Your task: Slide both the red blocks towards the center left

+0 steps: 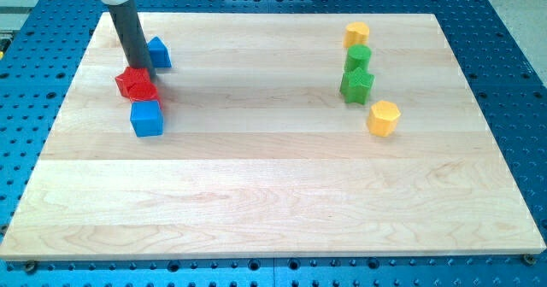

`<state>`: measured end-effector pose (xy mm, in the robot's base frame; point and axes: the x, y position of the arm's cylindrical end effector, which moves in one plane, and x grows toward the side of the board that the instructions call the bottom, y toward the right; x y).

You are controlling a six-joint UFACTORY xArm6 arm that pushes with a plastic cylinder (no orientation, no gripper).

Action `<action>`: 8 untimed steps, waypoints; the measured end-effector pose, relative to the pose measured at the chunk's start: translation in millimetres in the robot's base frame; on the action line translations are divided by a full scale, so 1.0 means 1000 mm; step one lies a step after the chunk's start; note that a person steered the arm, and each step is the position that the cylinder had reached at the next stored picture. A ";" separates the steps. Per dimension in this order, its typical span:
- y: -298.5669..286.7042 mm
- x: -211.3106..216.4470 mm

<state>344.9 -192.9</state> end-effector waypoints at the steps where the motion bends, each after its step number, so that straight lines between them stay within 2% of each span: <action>1: -0.001 0.004; 2: -0.032 0.010; 3: -0.013 0.008; 4: 0.019 -0.020; 5: 0.059 0.002; 7: 0.009 0.052; 8: -0.017 0.058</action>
<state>403.2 -209.4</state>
